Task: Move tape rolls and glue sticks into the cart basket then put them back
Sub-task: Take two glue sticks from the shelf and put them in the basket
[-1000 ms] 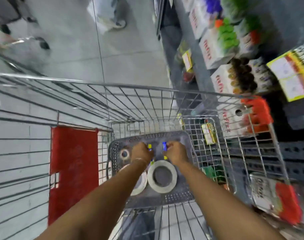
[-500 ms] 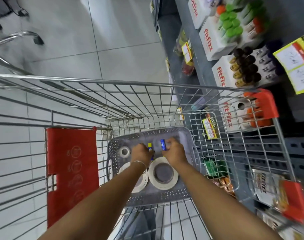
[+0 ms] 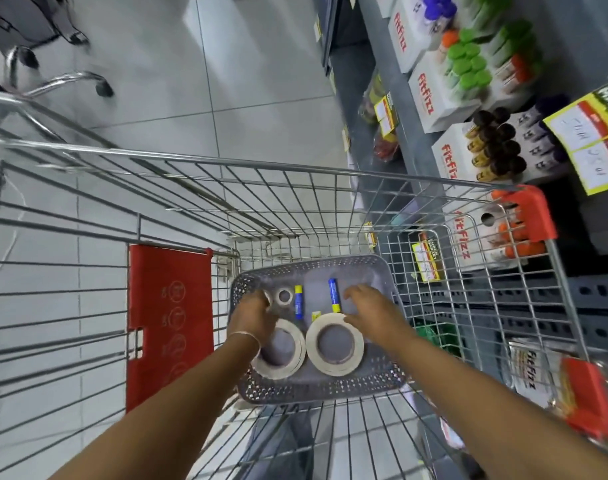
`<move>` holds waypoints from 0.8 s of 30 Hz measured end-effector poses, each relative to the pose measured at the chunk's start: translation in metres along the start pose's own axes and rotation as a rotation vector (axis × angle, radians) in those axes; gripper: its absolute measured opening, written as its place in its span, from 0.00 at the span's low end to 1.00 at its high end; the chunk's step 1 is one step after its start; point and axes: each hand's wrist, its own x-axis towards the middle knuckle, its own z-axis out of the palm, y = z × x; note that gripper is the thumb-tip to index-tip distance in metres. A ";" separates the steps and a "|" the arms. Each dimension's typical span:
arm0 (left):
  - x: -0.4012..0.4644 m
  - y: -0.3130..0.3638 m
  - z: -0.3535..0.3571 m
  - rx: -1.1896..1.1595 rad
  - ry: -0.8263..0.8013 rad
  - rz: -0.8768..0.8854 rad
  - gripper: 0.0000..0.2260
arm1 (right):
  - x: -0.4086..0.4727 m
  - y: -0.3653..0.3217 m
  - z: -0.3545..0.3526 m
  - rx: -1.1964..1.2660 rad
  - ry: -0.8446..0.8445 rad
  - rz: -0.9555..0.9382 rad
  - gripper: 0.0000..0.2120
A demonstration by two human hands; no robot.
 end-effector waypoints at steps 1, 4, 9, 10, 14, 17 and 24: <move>-0.005 -0.007 -0.001 0.090 -0.056 0.028 0.20 | -0.005 0.000 -0.004 -0.124 -0.027 -0.091 0.21; -0.021 -0.017 0.012 0.259 -0.178 0.018 0.46 | -0.018 0.001 -0.004 -0.394 -0.097 -0.324 0.27; -0.041 -0.005 0.043 0.454 -0.274 -0.033 0.66 | -0.026 0.005 0.016 -0.568 -0.246 -0.478 0.50; -0.042 -0.002 0.048 0.448 -0.277 -0.075 0.67 | -0.025 0.004 0.020 -0.589 -0.266 -0.483 0.52; -0.042 0.005 0.056 0.515 -0.272 -0.153 0.66 | -0.021 -0.001 0.030 -0.656 -0.266 -0.493 0.58; -0.040 0.003 0.057 0.561 -0.262 -0.142 0.64 | -0.017 -0.006 0.033 -0.652 -0.249 -0.492 0.57; -0.042 0.003 0.052 0.665 -0.173 -0.060 0.58 | -0.017 -0.009 0.037 -0.684 -0.214 -0.513 0.48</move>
